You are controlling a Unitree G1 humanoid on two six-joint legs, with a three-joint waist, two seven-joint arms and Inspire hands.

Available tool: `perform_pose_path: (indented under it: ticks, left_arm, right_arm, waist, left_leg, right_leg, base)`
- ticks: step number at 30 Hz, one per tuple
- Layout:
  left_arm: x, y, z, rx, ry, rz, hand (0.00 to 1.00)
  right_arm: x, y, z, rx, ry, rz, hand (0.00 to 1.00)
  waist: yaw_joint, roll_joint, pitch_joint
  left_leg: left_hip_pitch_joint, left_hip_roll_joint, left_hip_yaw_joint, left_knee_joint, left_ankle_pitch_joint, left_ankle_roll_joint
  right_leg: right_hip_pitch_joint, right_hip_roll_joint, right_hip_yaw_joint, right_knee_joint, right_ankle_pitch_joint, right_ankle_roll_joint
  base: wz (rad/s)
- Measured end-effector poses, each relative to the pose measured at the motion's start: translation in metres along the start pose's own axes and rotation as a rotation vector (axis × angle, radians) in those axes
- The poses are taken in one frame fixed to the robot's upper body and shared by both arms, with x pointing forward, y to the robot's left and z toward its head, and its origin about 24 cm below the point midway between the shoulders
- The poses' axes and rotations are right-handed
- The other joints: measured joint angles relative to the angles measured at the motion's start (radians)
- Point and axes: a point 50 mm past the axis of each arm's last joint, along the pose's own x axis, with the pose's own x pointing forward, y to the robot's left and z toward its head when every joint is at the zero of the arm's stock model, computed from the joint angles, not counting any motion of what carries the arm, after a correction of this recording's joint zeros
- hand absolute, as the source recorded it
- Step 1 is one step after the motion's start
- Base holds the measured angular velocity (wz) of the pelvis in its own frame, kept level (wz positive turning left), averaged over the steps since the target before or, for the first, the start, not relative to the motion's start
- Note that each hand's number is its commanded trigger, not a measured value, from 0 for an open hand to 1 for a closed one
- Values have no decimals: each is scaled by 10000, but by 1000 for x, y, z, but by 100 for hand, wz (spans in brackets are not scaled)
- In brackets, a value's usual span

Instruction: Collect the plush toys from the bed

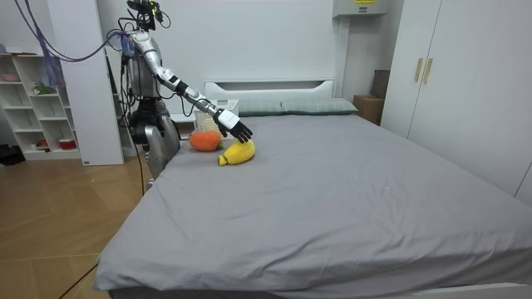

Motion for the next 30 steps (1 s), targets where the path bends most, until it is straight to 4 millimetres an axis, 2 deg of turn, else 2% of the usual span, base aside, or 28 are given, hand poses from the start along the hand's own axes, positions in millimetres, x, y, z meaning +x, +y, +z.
perform_pose_path:
  ticks: [2,4,7,10,14,15,16,17,18,19,20,30]
  left_arm:
    - [1,-4,10,-86,-331,-116,0]
    - [2,-7,18,-269,-453,-203,0]
    - [3,-7,23,-535,-504,-231,0]
    - [4,-5,19,-485,-359,-182,0]
    - [3,-6,12,-75,-163,-288,0]
    - [3,-8,11,85,-153,-344,0]
    - [3,-9,11,151,-100,-403,0]
    - [3,-9,11,161,-95,-416,0]
    - [4,-9,11,157,-100,-405,0]
    - [4,-9,11,144,-142,-401,0]
    - [4,-8,11,139,-156,-403,0]
    - [3,-12,29,35,-1023,-562,0]
  right_arm:
    - [2,-3,1,28,4,-108,0]
    - [4,-7,5,74,-95,-306,0]
    - [6,-18,9,53,-213,-703,0]
    - [7,-25,8,16,-87,-988,0]
    - [7,-22,-1,-488,333,-847,0]
    - [7,-20,-5,-666,466,-792,8]
    - [7,-19,-10,-862,648,-733,35]
    - [6,-19,-12,-911,740,-716,43]
    - [6,-19,-14,-959,816,-709,60]
    - [6,-19,-14,-1001,835,-760,85]
    - [6,-20,-15,-1022,839,-795,100]
    - [6,-31,-15,-1147,562,-1338,100]
  waist:
    - [5,2,20]
    - [25,22,125]
    - [33,24,199]
    - [94,29,224]
    - [211,35,270]
    - [297,53,302]
    - [377,68,317]
    - [401,83,328]
    - [407,119,356]
    - [407,137,371]
    - [409,138,371]
    - [390,215,389]
  left_leg:
    - [-158,1,0,4,29,-9]
    - [-295,13,0,-14,28,-11]
    - [-724,6,-4,3,28,-11]
    - [-926,4,13,1,29,-10]
    - [-918,7,22,-14,29,-10]
    - [-918,11,33,-21,29,-10]
    - [-918,10,29,-22,29,-10]
    - [-918,10,30,-24,29,-10]
    - [-921,10,31,-39,29,-10]
    - [-921,13,32,-75,29,-10]
    - [-917,18,37,-108,29,-10]
    - [-1221,40,162,-102,30,-10]
  right_leg:
    - [-165,-5,-34,-1,5,-6]
    - [-323,6,-42,-4,5,-6]
    - [-739,2,-50,3,8,-9]
    - [-966,-13,-87,0,7,-8]
    - [-980,-23,-115,-4,5,-7]
    - [-985,-22,-113,-16,4,-7]
    - [-986,-31,-87,-29,4,-7]
    - [-985,-41,-78,-30,4,-7]
    - [-990,-44,-59,-30,4,-7]
    - [-1003,-45,-57,-38,4,-7]
    - [-1011,-46,-56,-45,4,-7]
    - [-1334,-44,-51,-8,4,-6]
  base:
    - [0]
    - [0]
    - [0]
    - [0]
    - [0]
    - [-4]
    - [-4]
    - [0]
    - [0]
    - [0]
    - [0]
    - [-1]
